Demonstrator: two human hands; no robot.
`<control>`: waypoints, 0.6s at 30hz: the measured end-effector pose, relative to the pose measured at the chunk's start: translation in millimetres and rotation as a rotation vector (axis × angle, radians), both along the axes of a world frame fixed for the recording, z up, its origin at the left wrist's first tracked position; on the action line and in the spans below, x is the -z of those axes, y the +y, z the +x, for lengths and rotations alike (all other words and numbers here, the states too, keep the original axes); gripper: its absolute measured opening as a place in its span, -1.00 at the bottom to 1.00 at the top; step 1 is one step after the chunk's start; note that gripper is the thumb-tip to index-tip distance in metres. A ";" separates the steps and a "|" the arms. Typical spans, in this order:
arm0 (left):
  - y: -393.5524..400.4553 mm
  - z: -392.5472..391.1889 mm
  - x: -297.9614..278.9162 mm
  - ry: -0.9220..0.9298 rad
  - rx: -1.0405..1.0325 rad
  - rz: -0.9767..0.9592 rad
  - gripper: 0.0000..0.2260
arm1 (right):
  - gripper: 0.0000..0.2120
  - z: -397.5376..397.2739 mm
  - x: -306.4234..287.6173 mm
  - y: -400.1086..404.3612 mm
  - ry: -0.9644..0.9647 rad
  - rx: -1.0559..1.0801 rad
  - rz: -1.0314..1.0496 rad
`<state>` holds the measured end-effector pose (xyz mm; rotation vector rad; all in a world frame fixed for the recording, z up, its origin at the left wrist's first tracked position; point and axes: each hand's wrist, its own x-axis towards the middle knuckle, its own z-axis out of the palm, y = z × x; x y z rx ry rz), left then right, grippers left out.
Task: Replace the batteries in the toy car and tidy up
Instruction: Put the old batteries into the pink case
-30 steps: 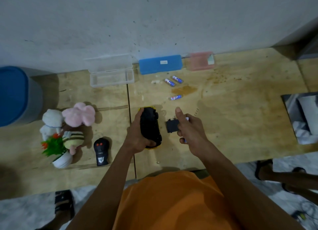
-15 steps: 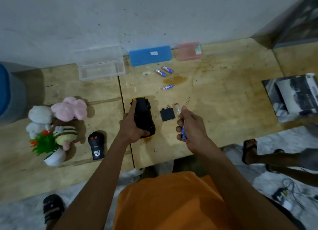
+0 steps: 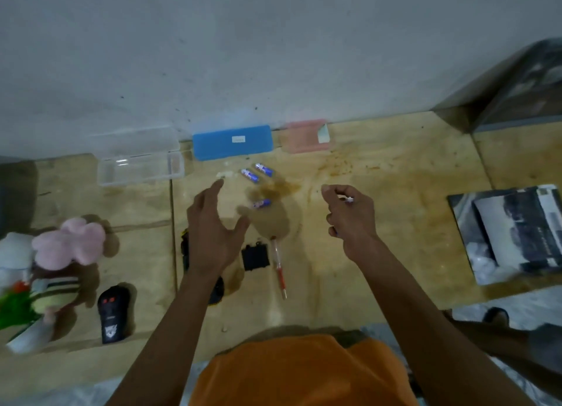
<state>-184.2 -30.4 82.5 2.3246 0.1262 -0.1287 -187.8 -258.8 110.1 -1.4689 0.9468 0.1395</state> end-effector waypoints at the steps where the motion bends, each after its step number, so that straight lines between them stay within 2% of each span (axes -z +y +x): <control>1: -17.6 12.0 -0.2 -0.016 0.020 0.015 -0.35 | -0.92 13.0 2.6 -11.9 -0.003 -0.015 -0.013; 5: -83.2 59.5 12.4 -0.007 0.136 0.137 -0.46 | -0.93 61.1 24.2 -53.2 0.026 -0.065 -0.044; 12: -154.0 133.0 39.2 -0.005 0.207 0.415 -0.51 | -0.79 131.5 74.3 -76.7 0.130 -0.115 0.020; 18: -173.4 175.8 58.2 -0.018 0.327 0.559 -0.44 | -0.72 157.8 88.9 -64.1 0.283 0.027 0.209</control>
